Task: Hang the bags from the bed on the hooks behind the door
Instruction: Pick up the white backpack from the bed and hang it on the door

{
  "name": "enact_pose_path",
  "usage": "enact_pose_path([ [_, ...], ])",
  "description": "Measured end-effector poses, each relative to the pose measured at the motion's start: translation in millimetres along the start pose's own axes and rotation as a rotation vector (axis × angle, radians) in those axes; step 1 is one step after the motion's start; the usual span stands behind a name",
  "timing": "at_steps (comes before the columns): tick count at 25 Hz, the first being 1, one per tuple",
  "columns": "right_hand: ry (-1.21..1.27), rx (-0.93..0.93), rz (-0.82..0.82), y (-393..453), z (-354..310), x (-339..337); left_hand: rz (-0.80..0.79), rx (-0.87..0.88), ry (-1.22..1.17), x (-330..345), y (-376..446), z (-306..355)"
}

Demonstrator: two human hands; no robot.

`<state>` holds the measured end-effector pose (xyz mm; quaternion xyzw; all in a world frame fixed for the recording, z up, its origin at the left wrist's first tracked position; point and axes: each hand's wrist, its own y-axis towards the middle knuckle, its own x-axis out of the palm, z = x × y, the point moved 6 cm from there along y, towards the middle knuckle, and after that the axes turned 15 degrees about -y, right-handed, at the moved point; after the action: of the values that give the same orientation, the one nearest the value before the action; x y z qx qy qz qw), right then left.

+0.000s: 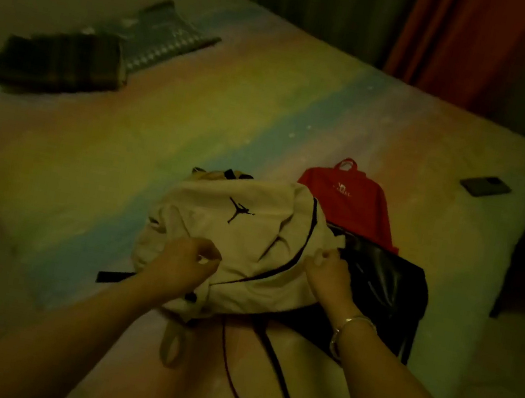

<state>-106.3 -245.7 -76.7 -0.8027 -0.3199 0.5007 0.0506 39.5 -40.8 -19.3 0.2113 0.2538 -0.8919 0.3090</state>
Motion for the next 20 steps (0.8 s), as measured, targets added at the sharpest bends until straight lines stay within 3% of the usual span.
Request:
enact_pose_path([
  [5,0.36,0.392,-0.13,54,45,29,-0.039,-0.092,-0.077,37,39,-26],
  [7,0.526,0.481,-0.113,61,49,36,-0.021,-0.106,-0.115,35,42,-31],
  [9,0.698,0.451,-0.118,60,30,36,0.012,-0.109,-0.152,24,38,-25],
  [12,0.621,0.198,-0.166,41,-41,28,0.131,-0.071,-0.234,-17,25,-8],
  [15,0.354,-0.247,-0.223,-14,-145,7,0.281,0.003,-0.317,-84,-18,14],
  [20,0.241,-0.859,-0.469,-177,-300,-1,0.593,0.123,-0.175,-224,-166,23],
])
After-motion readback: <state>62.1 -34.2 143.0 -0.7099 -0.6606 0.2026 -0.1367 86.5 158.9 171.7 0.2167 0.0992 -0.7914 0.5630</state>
